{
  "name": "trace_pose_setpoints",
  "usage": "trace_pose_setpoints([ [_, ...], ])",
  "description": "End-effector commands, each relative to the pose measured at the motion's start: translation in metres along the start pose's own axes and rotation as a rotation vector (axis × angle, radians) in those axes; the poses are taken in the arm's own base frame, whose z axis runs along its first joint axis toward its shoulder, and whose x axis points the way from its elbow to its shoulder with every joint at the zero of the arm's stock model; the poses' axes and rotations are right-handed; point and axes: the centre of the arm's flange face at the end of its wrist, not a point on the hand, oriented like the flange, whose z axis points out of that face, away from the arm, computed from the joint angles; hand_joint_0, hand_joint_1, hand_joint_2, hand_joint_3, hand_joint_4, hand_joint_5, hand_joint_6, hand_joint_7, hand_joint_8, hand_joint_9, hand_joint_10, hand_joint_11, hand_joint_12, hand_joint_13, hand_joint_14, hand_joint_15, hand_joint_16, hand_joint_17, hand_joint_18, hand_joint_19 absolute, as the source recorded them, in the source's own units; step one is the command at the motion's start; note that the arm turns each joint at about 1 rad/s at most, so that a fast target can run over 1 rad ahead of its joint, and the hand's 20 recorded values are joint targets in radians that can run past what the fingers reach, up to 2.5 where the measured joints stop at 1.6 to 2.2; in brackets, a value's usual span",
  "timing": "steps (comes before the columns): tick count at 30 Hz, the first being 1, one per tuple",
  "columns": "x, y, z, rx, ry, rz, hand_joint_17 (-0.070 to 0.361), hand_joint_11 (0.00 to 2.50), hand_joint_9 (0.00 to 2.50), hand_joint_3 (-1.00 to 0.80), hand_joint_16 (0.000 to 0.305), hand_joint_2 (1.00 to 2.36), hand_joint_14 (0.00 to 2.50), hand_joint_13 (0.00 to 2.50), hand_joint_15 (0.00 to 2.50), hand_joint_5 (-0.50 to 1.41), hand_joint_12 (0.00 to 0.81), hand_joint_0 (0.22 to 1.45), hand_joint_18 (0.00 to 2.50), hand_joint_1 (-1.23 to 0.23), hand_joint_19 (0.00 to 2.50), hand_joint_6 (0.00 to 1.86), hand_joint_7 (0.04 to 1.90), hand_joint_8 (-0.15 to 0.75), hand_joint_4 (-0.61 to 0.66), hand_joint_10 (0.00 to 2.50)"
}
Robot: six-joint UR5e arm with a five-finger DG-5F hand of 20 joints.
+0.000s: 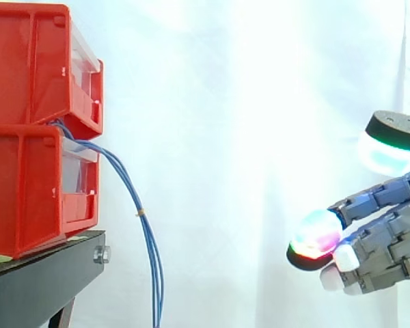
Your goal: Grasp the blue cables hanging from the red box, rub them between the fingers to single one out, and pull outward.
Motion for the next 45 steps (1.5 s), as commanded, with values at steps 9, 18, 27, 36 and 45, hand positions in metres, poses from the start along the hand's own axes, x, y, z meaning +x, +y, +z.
trace_pose_setpoints([
  [9, 0.024, -0.026, 0.032, -0.037, -0.006, 0.020, 0.175, 0.60, 0.46, -0.47, 0.078, 1.00, 0.02, 0.54, 0.42, -0.17, 0.420, 0.48, 0.61, -0.69, 0.27, 0.50, 0.81, 0.296, 0.21, 0.02],
  [18, 0.032, -0.022, 0.048, -0.058, 0.006, 0.022, 0.129, 0.11, 0.32, -0.47, 0.057, 1.00, 0.01, 0.27, 0.13, -0.18, 0.400, 0.48, 0.16, -0.69, 0.08, 0.50, 0.77, 0.265, 0.22, 0.00],
  [27, 0.033, -0.010, 0.056, -0.098, -0.012, -0.052, 0.121, 0.13, 0.41, -0.47, 0.054, 1.00, 0.00, 0.27, 0.13, -0.18, 0.393, 0.49, 0.12, -0.68, 0.07, 0.50, 0.77, 0.271, 0.23, 0.00],
  [36, 0.052, -0.049, 0.092, -0.086, 0.004, -0.014, 0.118, 0.16, 0.48, -0.47, 0.052, 1.00, 0.00, 0.29, 0.13, -0.17, 0.392, 0.49, 0.13, -0.67, 0.06, 0.50, 0.77, 0.275, 0.24, 0.00],
  [45, 0.069, -0.070, 0.136, -0.087, 0.018, -0.017, 0.115, 0.15, 0.52, -0.47, 0.051, 1.00, 0.00, 0.32, 0.13, -0.17, 0.388, 0.50, 0.15, -0.67, 0.07, 0.50, 0.77, 0.277, 0.25, 0.01],
])
